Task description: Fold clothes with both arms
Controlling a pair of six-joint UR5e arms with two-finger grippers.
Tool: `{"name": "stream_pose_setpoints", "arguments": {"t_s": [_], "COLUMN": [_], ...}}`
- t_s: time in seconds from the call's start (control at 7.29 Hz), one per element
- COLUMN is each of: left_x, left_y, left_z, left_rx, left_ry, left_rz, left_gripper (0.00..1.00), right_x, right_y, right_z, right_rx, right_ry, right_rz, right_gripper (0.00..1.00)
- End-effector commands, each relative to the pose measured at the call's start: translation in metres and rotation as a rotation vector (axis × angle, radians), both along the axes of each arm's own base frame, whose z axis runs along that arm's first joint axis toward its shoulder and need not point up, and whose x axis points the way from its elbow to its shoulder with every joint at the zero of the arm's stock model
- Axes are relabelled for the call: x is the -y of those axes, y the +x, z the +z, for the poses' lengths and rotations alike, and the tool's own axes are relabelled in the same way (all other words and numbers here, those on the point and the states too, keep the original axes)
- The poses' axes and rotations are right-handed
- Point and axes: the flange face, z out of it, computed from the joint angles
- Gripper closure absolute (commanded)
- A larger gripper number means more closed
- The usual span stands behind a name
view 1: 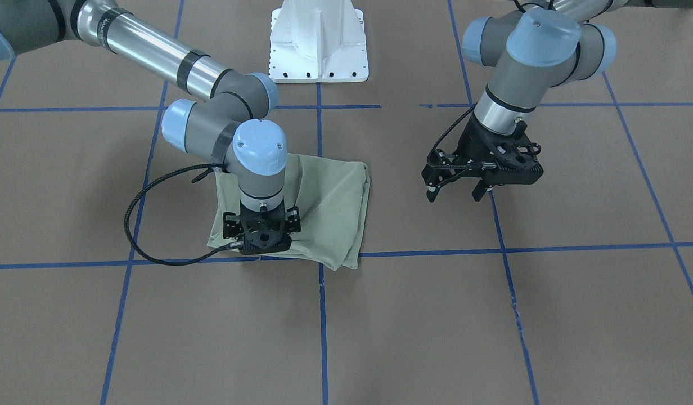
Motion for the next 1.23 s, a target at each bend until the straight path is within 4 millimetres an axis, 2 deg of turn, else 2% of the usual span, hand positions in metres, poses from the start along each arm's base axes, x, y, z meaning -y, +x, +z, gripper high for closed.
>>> {"name": "stream_pose_setpoints", "arguments": {"t_s": [0.0, 0.41, 0.55, 0.69, 0.82, 1.1], "left_x": [-0.001, 0.001, 0.003, 0.005, -0.003, -0.033], "left_y": [0.001, -0.005, -0.013, -0.033, -0.076, -0.173], "left_z": [-0.002, 0.001, -0.002, 0.004, 0.023, 0.087], "left_rx": [-0.003, -0.007, -0.013, 0.006, 0.065, 0.173], "left_ry": [0.001, -0.004, 0.001, 0.009, 0.070, 0.163], "left_rz": [0.003, 0.020, 0.011, 0.013, 0.064, 0.125], "left_gripper": [0.00, 0.00, 0.00, 0.00, 0.00, 0.00], "right_x": [0.035, 0.074, 0.086, 0.101, 0.105, 0.092], "right_y": [0.041, 0.098, 0.119, 0.153, 0.203, 0.314], "right_z": [-0.001, -0.006, -0.002, 0.005, 0.026, 0.092], "right_rx": [0.028, 0.078, 0.087, 0.112, 0.132, 0.142], "right_ry": [-0.012, -0.013, -0.009, -0.017, -0.002, 0.046], "right_rz": [-0.004, -0.029, -0.039, -0.048, -0.065, -0.108], "right_gripper": [0.00, 0.00, 0.00, 0.00, 0.00, 0.00]}}
